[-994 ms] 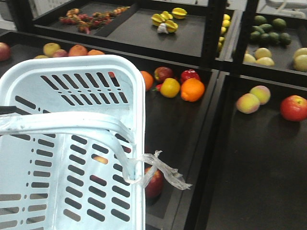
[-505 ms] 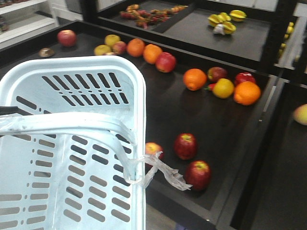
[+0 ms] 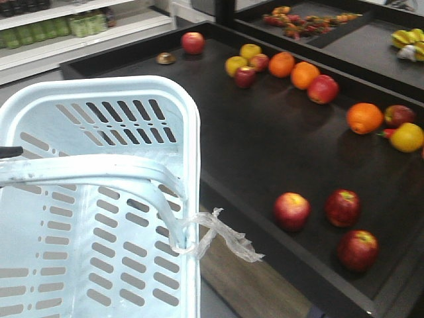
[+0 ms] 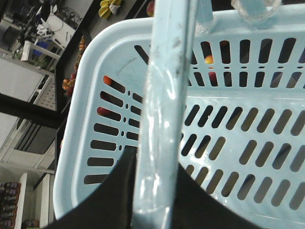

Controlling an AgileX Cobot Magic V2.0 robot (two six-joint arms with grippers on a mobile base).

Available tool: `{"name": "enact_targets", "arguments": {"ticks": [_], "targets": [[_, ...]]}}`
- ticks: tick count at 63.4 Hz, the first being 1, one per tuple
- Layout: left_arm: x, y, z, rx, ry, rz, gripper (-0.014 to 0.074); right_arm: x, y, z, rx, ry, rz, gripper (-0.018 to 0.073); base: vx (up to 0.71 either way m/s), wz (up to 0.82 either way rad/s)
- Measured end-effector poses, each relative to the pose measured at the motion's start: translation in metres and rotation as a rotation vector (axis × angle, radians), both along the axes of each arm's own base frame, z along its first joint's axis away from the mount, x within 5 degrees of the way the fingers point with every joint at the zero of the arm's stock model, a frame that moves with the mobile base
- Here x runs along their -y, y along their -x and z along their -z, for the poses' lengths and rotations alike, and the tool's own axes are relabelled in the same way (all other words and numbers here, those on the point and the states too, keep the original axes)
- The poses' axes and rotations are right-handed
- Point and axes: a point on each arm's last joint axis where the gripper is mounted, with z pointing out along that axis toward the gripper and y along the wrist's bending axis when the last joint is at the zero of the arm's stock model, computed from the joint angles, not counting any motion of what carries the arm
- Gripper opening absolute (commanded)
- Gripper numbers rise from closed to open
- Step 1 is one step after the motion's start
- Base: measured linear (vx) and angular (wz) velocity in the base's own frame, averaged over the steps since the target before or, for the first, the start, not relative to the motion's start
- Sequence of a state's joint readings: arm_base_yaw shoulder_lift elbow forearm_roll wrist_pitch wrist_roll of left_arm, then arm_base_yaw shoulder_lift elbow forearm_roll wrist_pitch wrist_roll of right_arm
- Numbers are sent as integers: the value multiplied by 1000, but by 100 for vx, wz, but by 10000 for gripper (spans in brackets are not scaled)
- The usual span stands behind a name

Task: Pick three apples into basket with both arms
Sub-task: 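Drive the base away from the tables holding the basket in the left gripper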

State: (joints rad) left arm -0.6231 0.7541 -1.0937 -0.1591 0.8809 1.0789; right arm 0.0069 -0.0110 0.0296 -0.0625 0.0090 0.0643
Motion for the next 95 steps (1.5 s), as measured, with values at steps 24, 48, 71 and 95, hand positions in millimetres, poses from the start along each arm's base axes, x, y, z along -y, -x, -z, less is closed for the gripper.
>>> {"name": "enact_targets", "arguments": {"ticks": [24, 48, 71, 95], "targets": [[0, 0, 0, 0, 0, 0, -7, 0, 0, 0, 0, 0, 0, -9, -6, 44], [0, 0, 0, 0, 0, 0, -7, 0, 0, 0, 0, 0, 0, -9, -1, 33], [0, 0, 0, 0, 0, 0, -7, 0, 0, 0, 0, 0, 0, -9, 5, 27], [0, 0, 0, 0, 0, 0, -7, 0, 0, 0, 0, 0, 0, -9, 9, 34]]}}
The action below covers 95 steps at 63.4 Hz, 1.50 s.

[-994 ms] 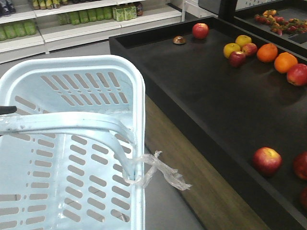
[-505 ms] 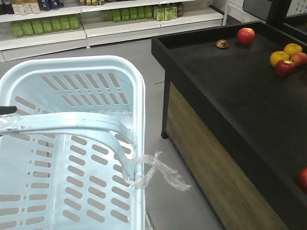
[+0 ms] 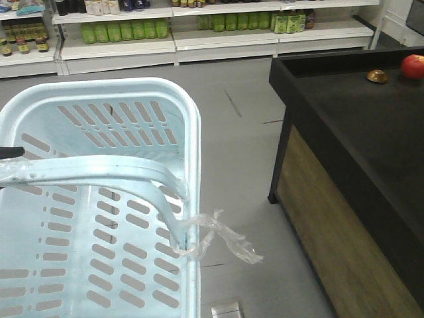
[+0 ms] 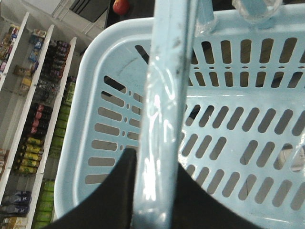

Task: Pick three apples into basket with both arms
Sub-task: 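Drive the base away from the tables holding the basket in the left gripper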

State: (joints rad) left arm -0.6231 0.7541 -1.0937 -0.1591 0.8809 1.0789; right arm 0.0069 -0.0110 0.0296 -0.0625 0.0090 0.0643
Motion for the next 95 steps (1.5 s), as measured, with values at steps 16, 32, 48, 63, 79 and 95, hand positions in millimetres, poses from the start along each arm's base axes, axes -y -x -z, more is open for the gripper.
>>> {"name": "enact_targets", "arguments": {"ticks": [16, 32, 48, 63, 79, 95], "targets": [[0, 0, 0, 0, 0, 0, -7, 0, 0, 0, 0, 0, 0, -9, 11, 31], [0, 0, 0, 0, 0, 0, -7, 0, 0, 0, 0, 0, 0, -9, 11, 21], [0, 0, 0, 0, 0, 0, -7, 0, 0, 0, 0, 0, 0, -9, 11, 15], [0, 0, 0, 0, 0, 0, -7, 0, 0, 0, 0, 0, 0, -9, 12, 8], [0, 0, 0, 0, 0, 0, -7, 0, 0, 0, 0, 0, 0, -9, 13, 5], [0, 0, 0, 0, 0, 0, -7, 0, 0, 0, 0, 0, 0, -9, 14, 3]]}}
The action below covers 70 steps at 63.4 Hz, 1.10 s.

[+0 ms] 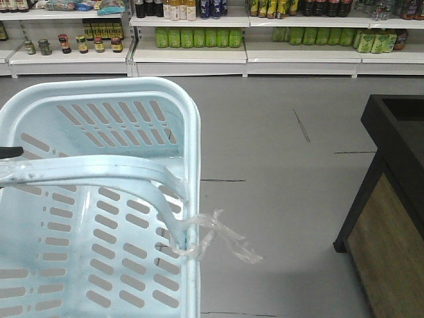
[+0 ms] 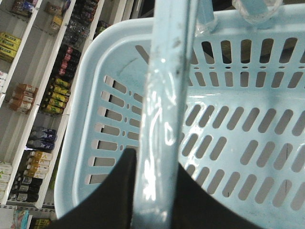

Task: Pick three apples into basket with both arms
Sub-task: 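Drive the base away from the tables holding the basket in the left gripper, then turn the base toward the table with the red apple, basket held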

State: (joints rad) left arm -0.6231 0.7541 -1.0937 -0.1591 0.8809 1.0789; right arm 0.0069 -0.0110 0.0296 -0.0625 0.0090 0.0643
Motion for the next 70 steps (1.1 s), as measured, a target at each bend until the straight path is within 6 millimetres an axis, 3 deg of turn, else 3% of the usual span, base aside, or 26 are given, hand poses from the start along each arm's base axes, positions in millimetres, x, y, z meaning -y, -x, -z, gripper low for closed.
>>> {"name": "enact_targets", "arguments": {"ticks": [70], "targets": [[0, 0, 0, 0, 0, 0, -6, 0, 0, 0, 0, 0, 0, -9, 15, 2]]}}
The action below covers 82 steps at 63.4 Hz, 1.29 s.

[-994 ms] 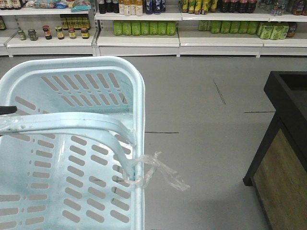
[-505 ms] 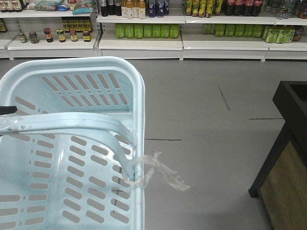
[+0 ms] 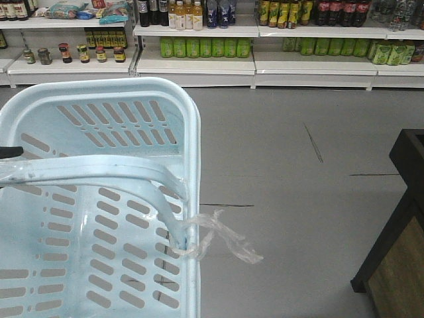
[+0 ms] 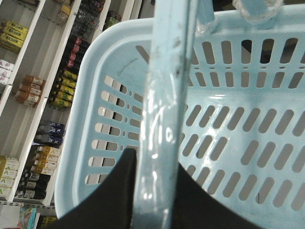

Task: Pick three apples into basket with both arms
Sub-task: 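Turn the base toward the table with the red apple, basket held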

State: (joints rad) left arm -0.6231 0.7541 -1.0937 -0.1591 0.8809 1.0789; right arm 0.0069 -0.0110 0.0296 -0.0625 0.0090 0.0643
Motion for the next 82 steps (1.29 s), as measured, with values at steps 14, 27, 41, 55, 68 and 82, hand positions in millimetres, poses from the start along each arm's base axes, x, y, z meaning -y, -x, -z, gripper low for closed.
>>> {"name": "enact_targets", "arguments": {"ticks": [14, 27, 41, 55, 68, 82], "targets": [[0, 0, 0, 0, 0, 0, -6, 0, 0, 0, 0, 0, 0, -9, 15, -3], [0, 0, 0, 0, 0, 0, -6, 0, 0, 0, 0, 0, 0, -9, 13, -3], [0, 0, 0, 0, 0, 0, -6, 0, 0, 0, 0, 0, 0, -9, 11, -2], [0, 0, 0, 0, 0, 0, -6, 0, 0, 0, 0, 0, 0, -9, 9, -5], [0, 0, 0, 0, 0, 0, -6, 0, 0, 0, 0, 0, 0, -9, 7, -8], [0, 0, 0, 0, -1, 0, -6, 0, 0, 0, 0, 0, 0, -9, 3, -5]]}}
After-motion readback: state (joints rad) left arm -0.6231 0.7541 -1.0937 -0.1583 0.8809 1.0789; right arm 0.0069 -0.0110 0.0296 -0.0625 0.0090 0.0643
